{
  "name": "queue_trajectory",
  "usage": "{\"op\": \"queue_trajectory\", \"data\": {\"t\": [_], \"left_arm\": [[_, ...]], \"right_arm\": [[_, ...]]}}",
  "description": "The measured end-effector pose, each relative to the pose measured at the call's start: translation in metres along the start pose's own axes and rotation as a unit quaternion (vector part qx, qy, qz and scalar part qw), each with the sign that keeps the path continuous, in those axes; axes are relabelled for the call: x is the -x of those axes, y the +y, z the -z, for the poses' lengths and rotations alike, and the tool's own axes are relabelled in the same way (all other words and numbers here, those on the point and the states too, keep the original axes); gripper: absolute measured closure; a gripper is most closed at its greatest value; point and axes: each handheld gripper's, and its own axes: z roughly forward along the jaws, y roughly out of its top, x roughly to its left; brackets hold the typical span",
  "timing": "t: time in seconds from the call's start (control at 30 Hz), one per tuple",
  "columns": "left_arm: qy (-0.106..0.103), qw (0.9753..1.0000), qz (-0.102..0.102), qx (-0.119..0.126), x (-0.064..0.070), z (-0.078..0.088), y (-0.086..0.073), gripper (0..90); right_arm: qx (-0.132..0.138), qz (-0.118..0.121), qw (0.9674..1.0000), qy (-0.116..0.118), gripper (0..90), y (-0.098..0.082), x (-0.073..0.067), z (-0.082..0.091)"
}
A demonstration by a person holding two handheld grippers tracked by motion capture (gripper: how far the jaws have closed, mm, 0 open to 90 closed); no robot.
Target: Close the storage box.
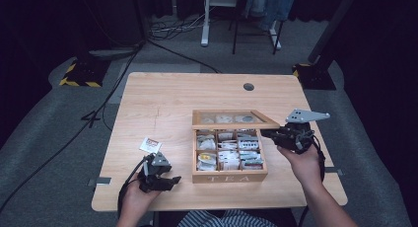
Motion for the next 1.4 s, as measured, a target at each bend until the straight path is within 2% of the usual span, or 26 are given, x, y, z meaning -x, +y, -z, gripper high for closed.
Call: {"op": "queue_trajectory", "data": {"t": [0.23, 0.37, 0.43, 0.57, 0.7, 0.93, 1.07, 1.23, 1.4], "left_arm": [[-0.001, 0.9991, -0.023, 0.036, -0.001, -0.005, -0.006, 38.9], [-0.014, 0.9977, -0.019, 0.064, -0.004, -0.008, -0.010, 36.2], [-0.019, 0.9974, -0.011, 0.068, -0.005, -0.008, -0.010, 36.2], [-0.022, 0.9975, -0.009, 0.066, -0.006, -0.008, -0.010, 36.2], [-0.020, 0.9975, -0.010, 0.067, -0.006, -0.008, -0.010, 36.2], [-0.020, 0.9975, -0.011, 0.067, -0.006, -0.008, -0.010, 36.2], [-0.021, 0.9975, -0.010, 0.067, -0.006, -0.008, -0.010, 36.2], [-0.024, 0.9974, -0.008, 0.067, -0.007, -0.008, -0.010, 36.2], [-0.027, 0.9974, -0.008, 0.067, -0.007, -0.008, -0.010, 36.0]], "right_arm": [[-0.029, -0.011, 0.9995, 0.000, 73.7, -0.005, 0.003, 0.006], [-0.050, -0.022, 0.9985, -0.003, 72.6, -0.008, 0.007, 0.010], [-0.059, -0.023, 0.9980, -0.006, 69.2, -0.010, 0.007, 0.012], [-0.071, -0.009, 0.9972, -0.018, 68.6, -0.008, 0.002, 0.016], [-0.083, 0.002, 0.9965, -0.007, 65.3, -0.006, -0.005, 0.019], [-0.127, 0.007, 0.9919, 0.007, 62.9, -0.006, -0.010, 0.017], [-0.144, 0.014, 0.9894, 0.004, 62.8, -0.006, -0.014, 0.016], [-0.180, 0.033, 0.9831, -0.003, 62.1, -0.007, -0.020, 0.011], [-0.207, 0.036, 0.9777, 0.005, 60.9, -0.009, -0.021, 0.007]]}}
